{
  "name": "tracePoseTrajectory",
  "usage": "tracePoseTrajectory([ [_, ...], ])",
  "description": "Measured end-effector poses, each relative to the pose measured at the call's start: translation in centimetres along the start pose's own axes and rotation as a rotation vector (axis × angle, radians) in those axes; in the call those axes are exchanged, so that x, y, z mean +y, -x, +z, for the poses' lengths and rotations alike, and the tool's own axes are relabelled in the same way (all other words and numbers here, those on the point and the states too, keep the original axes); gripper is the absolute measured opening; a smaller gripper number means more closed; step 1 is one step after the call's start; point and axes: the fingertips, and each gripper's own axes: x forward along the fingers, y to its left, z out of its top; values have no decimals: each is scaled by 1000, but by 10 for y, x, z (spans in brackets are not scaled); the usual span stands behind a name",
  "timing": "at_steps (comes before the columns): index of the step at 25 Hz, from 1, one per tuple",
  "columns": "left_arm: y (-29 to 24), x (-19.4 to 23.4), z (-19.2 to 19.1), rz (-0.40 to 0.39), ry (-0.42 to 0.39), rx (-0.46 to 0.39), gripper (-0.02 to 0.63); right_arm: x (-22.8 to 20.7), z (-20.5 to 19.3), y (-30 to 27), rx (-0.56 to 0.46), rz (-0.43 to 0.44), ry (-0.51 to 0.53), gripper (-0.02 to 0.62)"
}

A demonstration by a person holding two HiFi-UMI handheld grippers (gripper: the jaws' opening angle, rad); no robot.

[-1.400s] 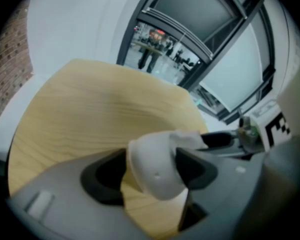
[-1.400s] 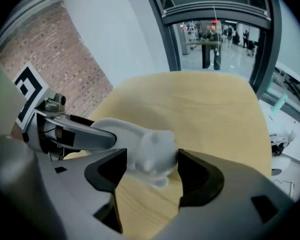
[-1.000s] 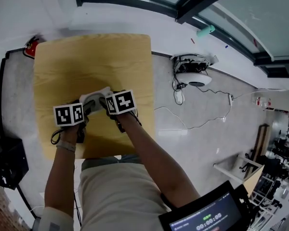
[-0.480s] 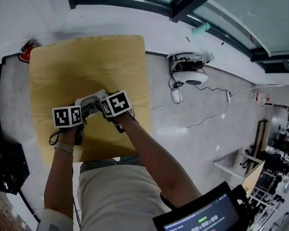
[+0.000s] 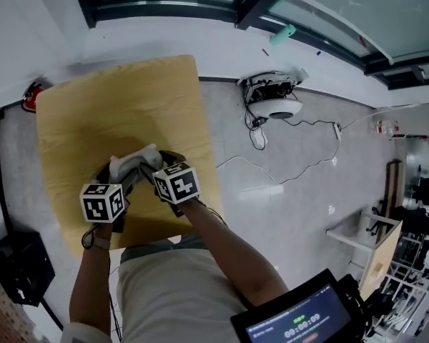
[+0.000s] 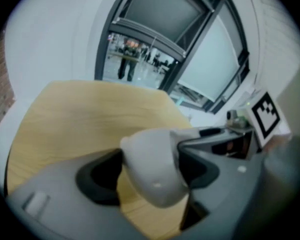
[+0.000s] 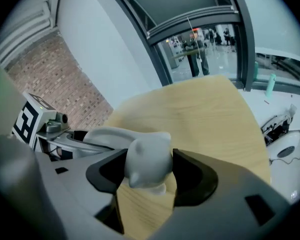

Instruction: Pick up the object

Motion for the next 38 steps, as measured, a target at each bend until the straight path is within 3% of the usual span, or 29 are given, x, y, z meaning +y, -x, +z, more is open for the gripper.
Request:
tracePoseTrajectory([
  [9, 125, -85, 130, 16, -296, -502, 344, 49, 119, 151, -507, -50, 222, 284],
  [18, 253, -171, 213, 35, -534, -849, 337, 113, 198, 298, -902, -97, 434, 284],
  [25, 295, -201, 218, 29, -542, -946, 337, 138, 202, 351, -1023, -80, 497, 284],
  [38, 310, -225, 224, 3, -563, -976, 336, 141, 203, 384, -1104, -98, 492, 284],
])
